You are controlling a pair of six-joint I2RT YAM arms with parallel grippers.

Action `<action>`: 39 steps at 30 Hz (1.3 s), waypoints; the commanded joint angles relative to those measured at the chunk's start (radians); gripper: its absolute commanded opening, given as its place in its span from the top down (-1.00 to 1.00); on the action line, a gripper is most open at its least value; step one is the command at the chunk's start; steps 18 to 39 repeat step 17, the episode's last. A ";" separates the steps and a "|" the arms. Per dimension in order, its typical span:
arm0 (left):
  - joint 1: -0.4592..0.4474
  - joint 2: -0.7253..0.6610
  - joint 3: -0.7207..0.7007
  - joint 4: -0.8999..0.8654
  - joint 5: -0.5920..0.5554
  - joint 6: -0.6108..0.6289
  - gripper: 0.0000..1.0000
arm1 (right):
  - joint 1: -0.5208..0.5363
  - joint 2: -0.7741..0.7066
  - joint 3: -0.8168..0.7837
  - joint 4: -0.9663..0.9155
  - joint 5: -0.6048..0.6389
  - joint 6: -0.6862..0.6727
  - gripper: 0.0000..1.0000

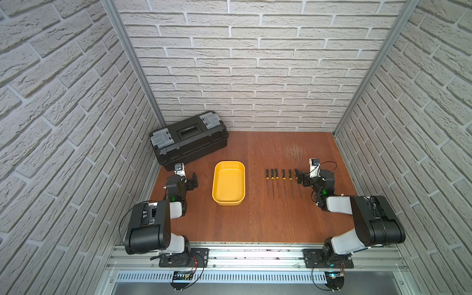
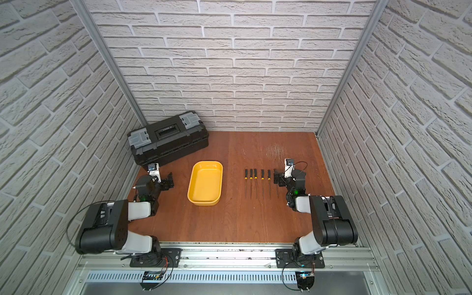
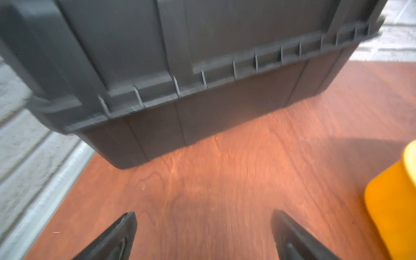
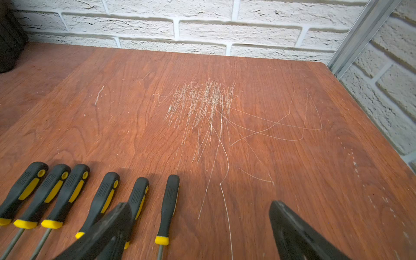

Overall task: Take the file tool out of the storage box
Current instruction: Reset both arms

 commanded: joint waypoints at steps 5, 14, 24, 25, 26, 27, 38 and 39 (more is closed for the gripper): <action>-0.058 0.060 0.063 0.045 0.002 0.085 -0.97 | 0.000 -0.003 -0.007 0.051 -0.003 -0.007 -1.00; -0.031 0.069 0.104 -0.022 0.053 0.072 -0.97 | -0.001 0.004 0.003 0.041 -0.008 -0.009 -1.00; -0.032 0.069 0.105 -0.023 0.052 0.072 -0.97 | 0.000 -0.001 -0.003 0.047 -0.007 -0.008 -1.00; -0.032 0.069 0.105 -0.023 0.052 0.072 -0.97 | 0.000 -0.001 -0.003 0.047 -0.007 -0.008 -1.00; -0.032 0.069 0.105 -0.023 0.052 0.072 -0.97 | 0.000 -0.001 -0.003 0.047 -0.007 -0.008 -1.00; -0.032 0.069 0.105 -0.023 0.052 0.072 -0.97 | 0.000 -0.001 -0.003 0.047 -0.007 -0.008 -1.00; -0.032 0.069 0.105 -0.023 0.052 0.072 -0.97 | 0.000 -0.001 -0.003 0.047 -0.007 -0.008 -1.00; -0.032 0.069 0.105 -0.023 0.052 0.072 -0.97 | 0.000 -0.001 -0.003 0.047 -0.007 -0.008 -1.00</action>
